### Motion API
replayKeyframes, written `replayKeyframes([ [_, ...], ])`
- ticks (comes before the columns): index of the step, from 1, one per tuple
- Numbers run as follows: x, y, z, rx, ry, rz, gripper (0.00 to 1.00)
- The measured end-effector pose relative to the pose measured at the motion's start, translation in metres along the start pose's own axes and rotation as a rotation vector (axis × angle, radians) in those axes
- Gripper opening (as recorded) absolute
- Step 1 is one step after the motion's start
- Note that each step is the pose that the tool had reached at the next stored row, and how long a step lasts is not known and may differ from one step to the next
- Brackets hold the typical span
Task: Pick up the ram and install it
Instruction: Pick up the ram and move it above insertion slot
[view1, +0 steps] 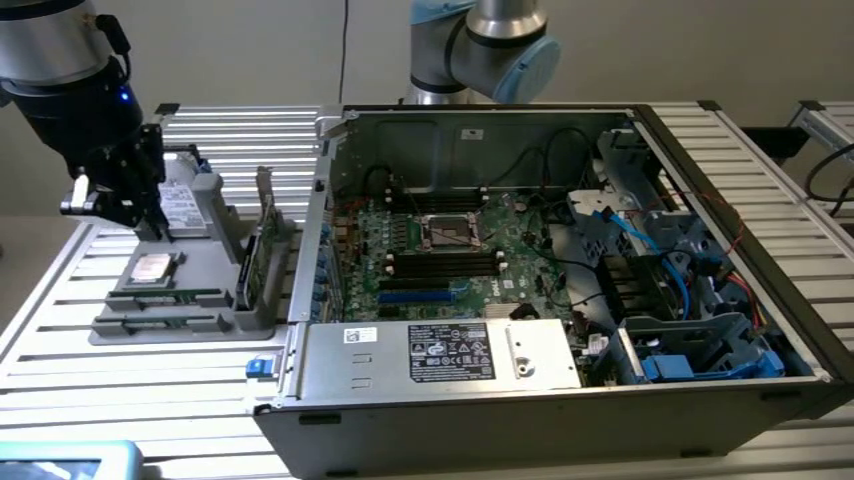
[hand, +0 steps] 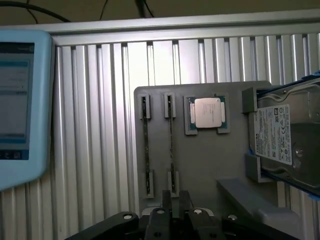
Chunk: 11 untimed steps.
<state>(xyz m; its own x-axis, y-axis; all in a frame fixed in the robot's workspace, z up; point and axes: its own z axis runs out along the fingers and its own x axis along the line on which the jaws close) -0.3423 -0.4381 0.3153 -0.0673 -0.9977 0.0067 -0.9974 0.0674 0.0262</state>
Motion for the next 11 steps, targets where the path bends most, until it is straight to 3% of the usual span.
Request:
replayKeyframes([
  [1,0.000,0.0004,0.0003,0.0000,0.0001,-0.001,0.24],
  [2,0.001,0.0013,0.0010,-0.0001,0.0002,-0.001,0.31],
  [8,0.003,0.0082,0.0119,0.0001,0.0002,-0.006,0.31],
  [11,0.010,0.0078,0.0176,-0.0004,0.0002,-0.007,0.31],
])
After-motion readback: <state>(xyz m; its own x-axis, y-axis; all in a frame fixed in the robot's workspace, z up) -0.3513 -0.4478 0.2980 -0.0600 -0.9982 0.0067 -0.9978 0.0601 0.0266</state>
